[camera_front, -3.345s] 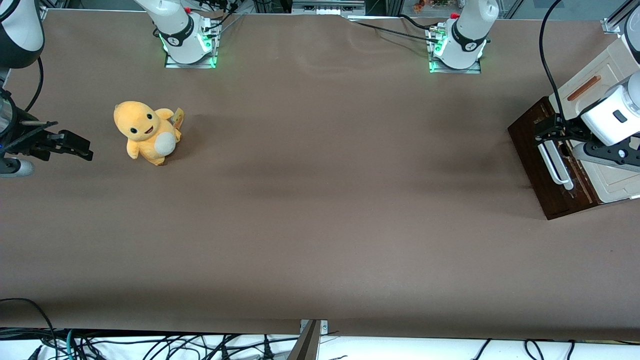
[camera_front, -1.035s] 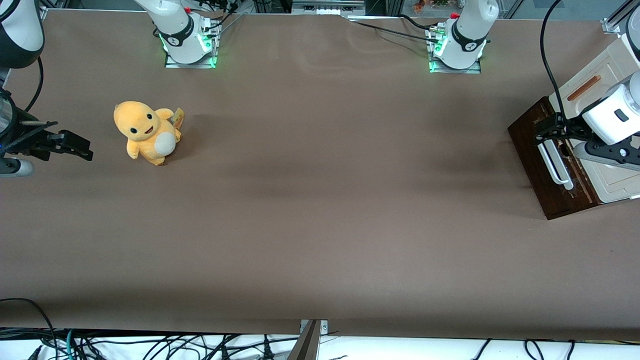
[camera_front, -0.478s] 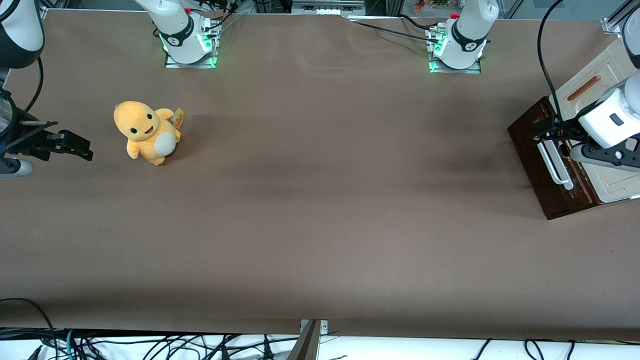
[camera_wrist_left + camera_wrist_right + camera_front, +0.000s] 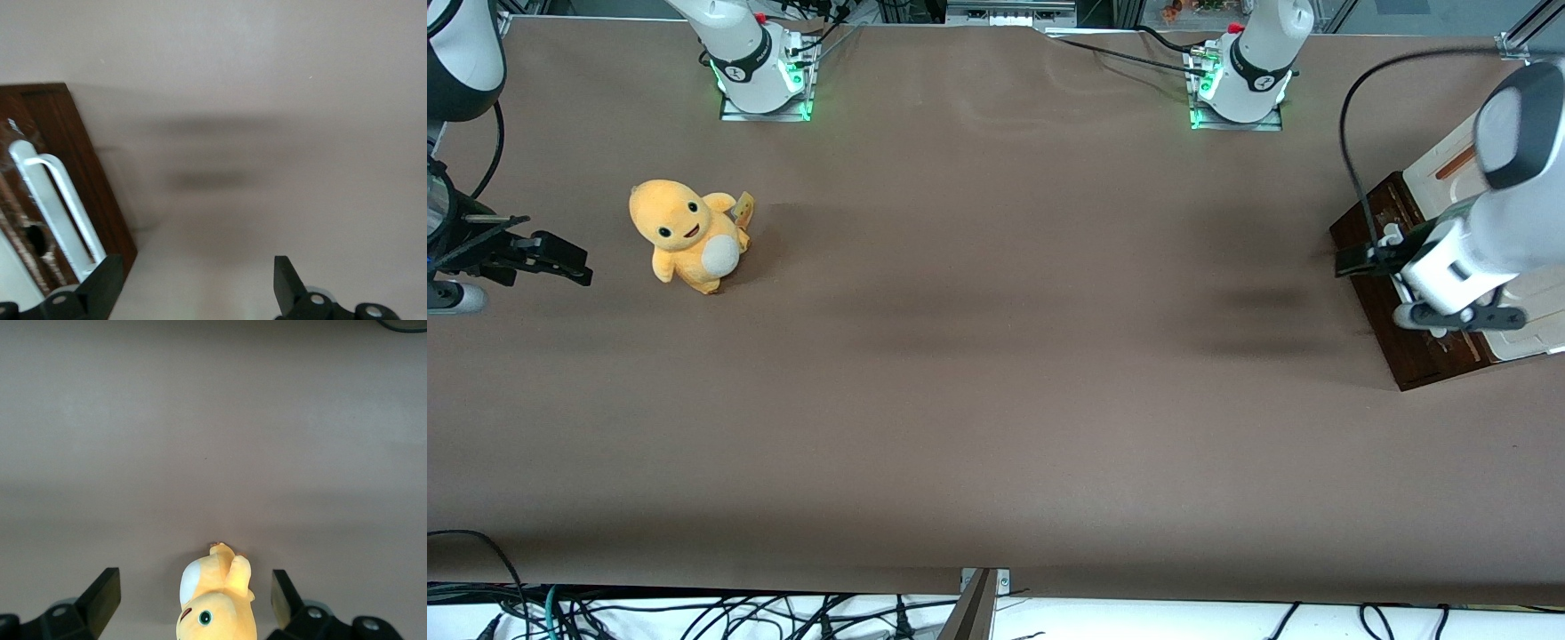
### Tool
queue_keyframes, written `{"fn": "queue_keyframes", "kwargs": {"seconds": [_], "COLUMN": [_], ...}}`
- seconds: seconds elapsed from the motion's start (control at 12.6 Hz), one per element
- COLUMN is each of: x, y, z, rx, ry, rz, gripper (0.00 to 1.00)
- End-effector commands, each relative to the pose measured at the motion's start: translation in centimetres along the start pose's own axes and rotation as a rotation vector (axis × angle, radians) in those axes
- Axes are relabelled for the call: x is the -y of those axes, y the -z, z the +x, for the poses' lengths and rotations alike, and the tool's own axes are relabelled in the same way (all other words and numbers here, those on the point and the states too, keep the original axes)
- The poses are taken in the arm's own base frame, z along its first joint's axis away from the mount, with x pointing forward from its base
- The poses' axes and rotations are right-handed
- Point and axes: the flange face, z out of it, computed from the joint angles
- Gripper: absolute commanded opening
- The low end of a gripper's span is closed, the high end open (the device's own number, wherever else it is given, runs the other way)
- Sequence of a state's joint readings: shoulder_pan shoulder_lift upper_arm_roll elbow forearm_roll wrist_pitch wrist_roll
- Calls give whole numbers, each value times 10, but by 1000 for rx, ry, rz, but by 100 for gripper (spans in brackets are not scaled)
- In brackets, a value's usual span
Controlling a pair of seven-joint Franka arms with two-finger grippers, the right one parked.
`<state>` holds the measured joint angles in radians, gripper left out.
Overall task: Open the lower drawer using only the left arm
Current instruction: 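Lower the open left gripper onto the lower drawer's white handle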
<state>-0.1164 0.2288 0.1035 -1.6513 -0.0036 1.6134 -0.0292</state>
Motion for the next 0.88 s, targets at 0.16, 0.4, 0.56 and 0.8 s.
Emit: {"fn": "queue_keyframes", "kwargs": {"seconds": [0.16, 0.4, 0.56, 0.8], "x": [-50, -51, -40, -25], "y": [-75, -128, -162, -200], "z": [34, 45, 44, 44], "rx": [71, 80, 81, 70], "ry": [133, 232, 244, 247], "rz": [293, 500, 659, 839], "gripper": [100, 100, 100, 100]}}
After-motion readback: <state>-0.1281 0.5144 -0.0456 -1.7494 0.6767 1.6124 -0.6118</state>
